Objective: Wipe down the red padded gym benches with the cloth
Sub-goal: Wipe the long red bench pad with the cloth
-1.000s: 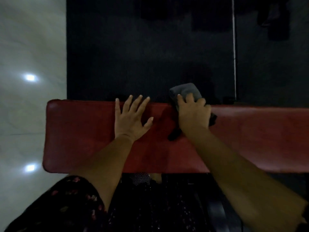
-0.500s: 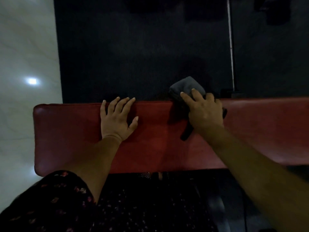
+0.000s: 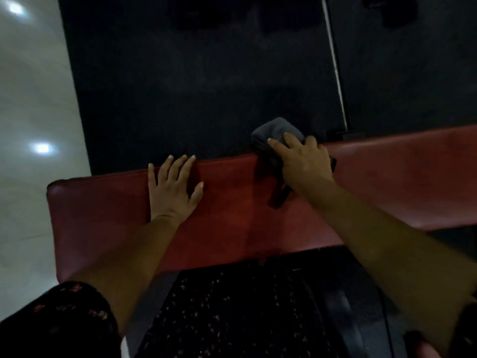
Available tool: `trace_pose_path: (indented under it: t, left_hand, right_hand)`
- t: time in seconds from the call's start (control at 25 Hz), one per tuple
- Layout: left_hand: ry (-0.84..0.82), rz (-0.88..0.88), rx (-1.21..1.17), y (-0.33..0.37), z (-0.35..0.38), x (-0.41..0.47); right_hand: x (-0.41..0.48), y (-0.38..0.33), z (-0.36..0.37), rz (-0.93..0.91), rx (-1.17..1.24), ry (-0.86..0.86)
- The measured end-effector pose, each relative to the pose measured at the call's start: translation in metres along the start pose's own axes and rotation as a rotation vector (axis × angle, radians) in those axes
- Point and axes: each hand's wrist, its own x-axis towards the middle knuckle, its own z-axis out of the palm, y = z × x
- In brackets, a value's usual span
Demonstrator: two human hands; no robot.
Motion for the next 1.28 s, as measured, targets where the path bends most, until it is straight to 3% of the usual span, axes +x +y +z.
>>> trace_pose_path:
  t: [0.08,0.32,0.44,0.56,0.68,0.8,0.88,0.96,1.0,1.2,1.28]
  left_hand:
    - [0.009,0.073,-0.003,0.006,-0.008,0.001]
    - [-0.016,0.286,-0.064,0.083,-0.014,0.026]
    - [-0.164,0.263,-0.04,0.113,-0.002,0.03]
    - [-0.19,0.252,0.05,0.117,0.006,0.031]
    - [-0.22,0.272,0.056,0.113,0.002,0.032]
    - [-0.247,0.272,0.036,0.114,0.0,0.034]
    - [-0.243,0.278,0.032,0.114,0.001,0.034]
    - [-0.234,0.286,0.02,0.112,0.002,0.034]
    - [-0.218,0.285,0.014,0.11,0.003,0.033]
    - [-0.113,0.294,0.015,0.112,0.011,0.031]
    - [-0.078,0.288,0.02,0.113,0.013,0.03]
  right_hand:
    - [-0.003,-0.01,-0.003,0.074,0.034,0.004]
    - [-0.008,0.022,-0.011,-0.219,0.008,-0.077]
    - [-0.003,0.051,-0.005,0.013,-0.036,-0.087]
    - [-0.006,0.029,-0.002,0.216,-0.089,-0.036]
    - [-0.014,0.02,-0.001,0.022,-0.113,-0.015]
    - [-0.015,0.074,-0.001,-0.143,-0.124,-0.063]
    - [-0.013,0.106,0.001,0.024,-0.15,-0.074]
    - [-0.013,0.106,0.001,0.28,-0.102,-0.017]
    - [-0.014,0.096,0.004,0.317,-0.045,0.021]
    - [-0.032,0.082,0.022,-0.044,0.048,0.056]
    - [-0.028,0.093,0.024,0.09,0.047,0.058]
